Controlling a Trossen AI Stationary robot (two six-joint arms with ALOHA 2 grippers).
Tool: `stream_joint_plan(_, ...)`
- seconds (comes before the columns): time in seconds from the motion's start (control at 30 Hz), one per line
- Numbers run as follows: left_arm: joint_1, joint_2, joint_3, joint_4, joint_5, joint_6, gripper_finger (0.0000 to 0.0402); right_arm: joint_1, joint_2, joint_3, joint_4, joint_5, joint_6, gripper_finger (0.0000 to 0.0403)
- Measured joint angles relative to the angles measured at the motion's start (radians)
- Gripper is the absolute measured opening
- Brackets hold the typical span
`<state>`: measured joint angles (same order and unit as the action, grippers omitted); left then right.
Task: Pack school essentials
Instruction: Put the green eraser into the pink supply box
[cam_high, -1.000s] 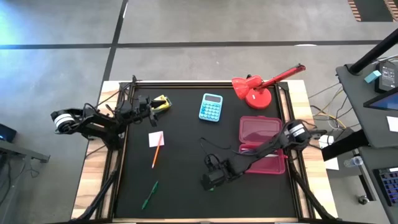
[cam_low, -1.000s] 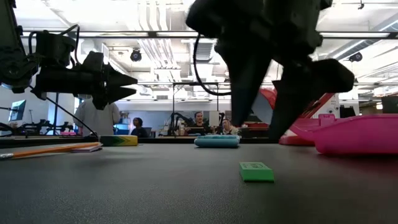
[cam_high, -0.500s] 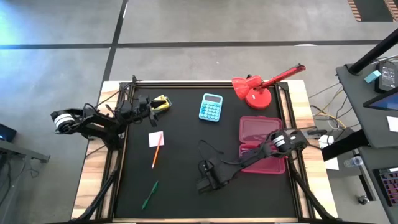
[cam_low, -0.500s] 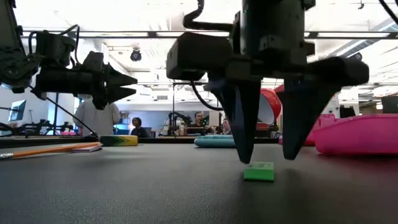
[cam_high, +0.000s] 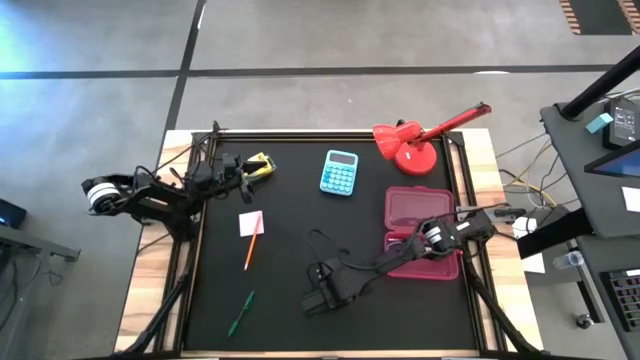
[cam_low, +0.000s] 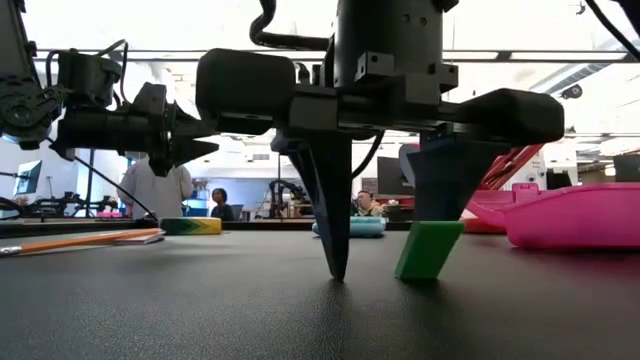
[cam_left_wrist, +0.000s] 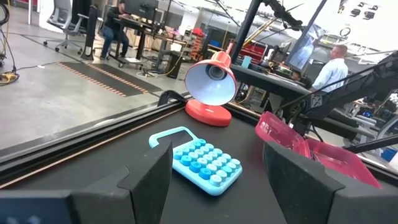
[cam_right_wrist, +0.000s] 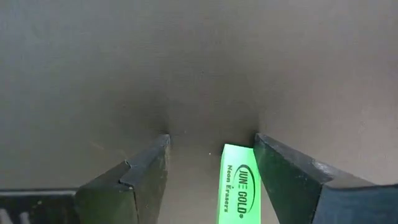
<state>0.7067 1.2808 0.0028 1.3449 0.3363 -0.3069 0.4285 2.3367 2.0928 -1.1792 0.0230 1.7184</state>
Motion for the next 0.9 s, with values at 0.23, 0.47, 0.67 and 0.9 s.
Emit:
stream_joint_plan(0.23,0.000,0.000,0.000,0.000,0.000,0.000,0.0235,0.008,-0.005,0.036,-0.049,0.003,0.000,0.0224)
stream_joint_plan(0.47,0.000,0.000,0.000,0.000,0.000,0.000,0.0235,0.049,-0.006,0.061,-0.046,0.007,0.052,0.0224)
stream_joint_plan(0.67,0.000,0.000,0.000,0.000,0.000,0.000,0.0235,0.075,-0.006,0.033,-0.048,0.015,0.105,0.0224)
stream_joint_plan(0.9,0.000,0.000,0.000,0.000,0.000,0.000,0.0235,0.075,0.014,0.025,-0.039,0.057,0.102,0.0210)
